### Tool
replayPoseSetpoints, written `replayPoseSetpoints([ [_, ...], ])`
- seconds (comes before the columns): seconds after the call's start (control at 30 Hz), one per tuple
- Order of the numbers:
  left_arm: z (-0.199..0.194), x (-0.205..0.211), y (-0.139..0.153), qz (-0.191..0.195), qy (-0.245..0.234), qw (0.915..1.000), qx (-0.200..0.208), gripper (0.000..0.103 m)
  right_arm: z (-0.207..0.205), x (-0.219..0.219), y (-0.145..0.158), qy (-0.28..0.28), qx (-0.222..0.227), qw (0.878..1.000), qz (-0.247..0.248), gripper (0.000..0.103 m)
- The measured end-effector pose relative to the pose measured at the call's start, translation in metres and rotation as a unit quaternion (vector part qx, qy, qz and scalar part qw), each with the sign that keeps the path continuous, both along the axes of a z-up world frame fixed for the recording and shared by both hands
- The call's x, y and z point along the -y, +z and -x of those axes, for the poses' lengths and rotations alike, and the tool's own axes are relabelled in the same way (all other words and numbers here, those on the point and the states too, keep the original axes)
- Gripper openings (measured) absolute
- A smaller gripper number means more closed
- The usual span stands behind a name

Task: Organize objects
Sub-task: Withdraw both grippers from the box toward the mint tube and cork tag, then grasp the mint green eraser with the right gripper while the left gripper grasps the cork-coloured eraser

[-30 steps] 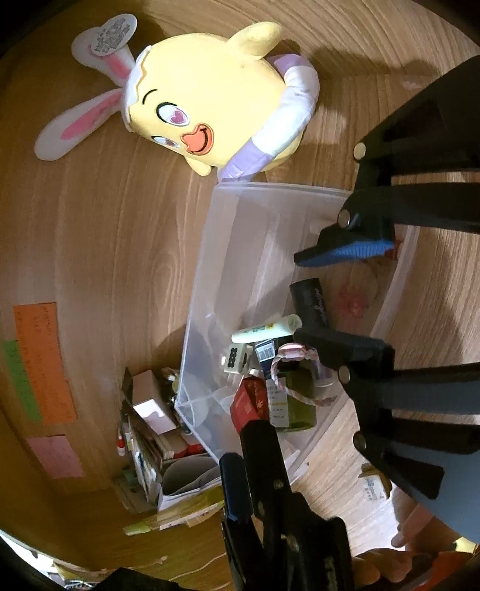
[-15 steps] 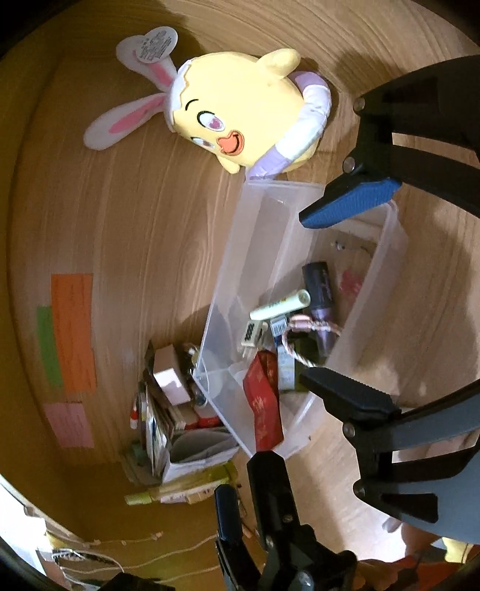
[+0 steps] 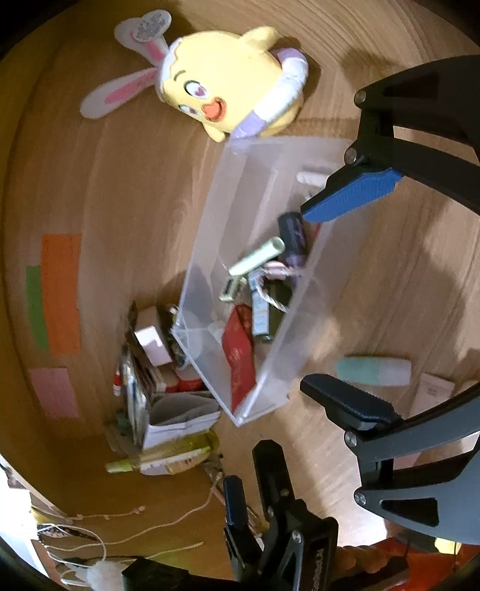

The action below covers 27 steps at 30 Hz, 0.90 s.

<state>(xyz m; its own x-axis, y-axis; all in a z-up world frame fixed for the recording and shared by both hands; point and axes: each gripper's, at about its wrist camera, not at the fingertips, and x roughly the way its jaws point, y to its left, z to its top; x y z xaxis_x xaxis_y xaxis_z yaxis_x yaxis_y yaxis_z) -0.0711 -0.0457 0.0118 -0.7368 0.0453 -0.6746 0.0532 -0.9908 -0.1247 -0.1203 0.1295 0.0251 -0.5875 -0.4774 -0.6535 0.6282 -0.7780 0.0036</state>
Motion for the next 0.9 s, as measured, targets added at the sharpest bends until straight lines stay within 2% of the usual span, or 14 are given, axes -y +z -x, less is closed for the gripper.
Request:
replayPoseSetpoints([
  [0.3, -0.004, 0.016, -0.041, -0.003, 0.016, 0.9982, 0.058, 0.096, -0.011, 0.022, -0.031, 0.037, 0.048, 0.998, -0.016, 0.082],
  [0.4, -0.007, 0.020, -0.048, -0.019, 0.014, 0.9976, 0.065, 0.096, -0.009, 0.031, -0.047, 0.048, 0.071, 0.996, -0.027, 0.079],
  [0.53, -0.013, 0.019, -0.053, -0.016, 0.008, 0.9978, 0.064, 0.096, -0.006, 0.042, -0.064, 0.057, 0.089, 0.993, -0.051, 0.057],
  [0.67, -0.013, 0.011, -0.058, -0.015, -0.009, 0.9974, 0.069, 0.093, -0.008, 0.049, -0.072, 0.063, 0.085, 0.992, -0.071, 0.054],
  [0.73, -0.011, 0.006, -0.061, -0.012, -0.020, 0.9970, 0.073, 0.084, -0.009, 0.052, -0.074, 0.066, 0.084, 0.991, -0.077, 0.045],
  [0.8, -0.008, 0.001, -0.063, -0.008, -0.030, 0.9964, 0.079, 0.079, -0.010, 0.054, -0.075, 0.067, 0.079, 0.991, -0.083, 0.040],
  [0.9, -0.006, -0.007, -0.063, -0.001, -0.047, 0.9957, 0.080, 0.076, -0.010, 0.053, -0.073, 0.068, 0.081, 0.991, -0.080, 0.034],
])
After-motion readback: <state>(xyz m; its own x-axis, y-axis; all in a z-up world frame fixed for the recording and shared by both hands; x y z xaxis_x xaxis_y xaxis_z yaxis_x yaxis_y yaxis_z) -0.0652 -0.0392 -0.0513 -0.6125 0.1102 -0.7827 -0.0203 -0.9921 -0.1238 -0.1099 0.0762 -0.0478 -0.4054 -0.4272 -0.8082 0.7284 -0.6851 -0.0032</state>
